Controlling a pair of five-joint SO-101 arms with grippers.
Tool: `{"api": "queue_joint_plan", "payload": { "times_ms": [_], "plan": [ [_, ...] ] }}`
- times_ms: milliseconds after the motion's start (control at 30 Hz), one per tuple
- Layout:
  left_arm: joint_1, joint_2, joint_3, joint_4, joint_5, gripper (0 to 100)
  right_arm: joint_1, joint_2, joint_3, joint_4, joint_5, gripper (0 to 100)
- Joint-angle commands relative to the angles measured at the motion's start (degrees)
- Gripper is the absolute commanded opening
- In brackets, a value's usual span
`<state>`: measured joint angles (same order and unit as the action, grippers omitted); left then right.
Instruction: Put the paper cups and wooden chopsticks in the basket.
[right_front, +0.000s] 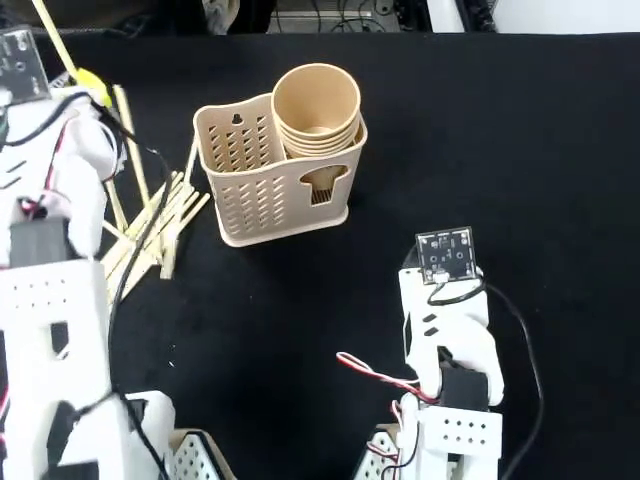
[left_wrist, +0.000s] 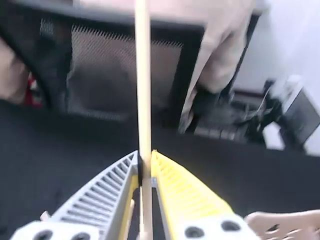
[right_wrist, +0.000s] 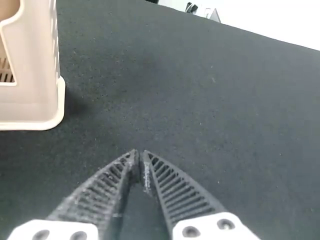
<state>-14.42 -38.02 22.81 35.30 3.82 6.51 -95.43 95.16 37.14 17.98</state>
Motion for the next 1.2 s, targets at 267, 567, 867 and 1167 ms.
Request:
{"api": "queue_joint_plan", "payload": {
  "times_ms": [267,567,867,1167],
  "plan": [
    [9.9,-16.3,10.0,-18.0,0.7,3,-0.6,-0.2,-0.3,-1.1,0.0,1.2],
    [19.5,-13.5,19.2,-34.6,0.7,3,-0.6,-0.7,0.2,-1.3,0.0,1.2],
    [22.7,-2.0,18.6,-34.9,0.8,3,-0.6,-0.7,0.2,-1.3,0.1,1.3],
    [21.4,5.0,20.0,-32.5,2.6,12,-0.6,-0.7,0.2,-1.3,0.1,1.3]
  ]
}}
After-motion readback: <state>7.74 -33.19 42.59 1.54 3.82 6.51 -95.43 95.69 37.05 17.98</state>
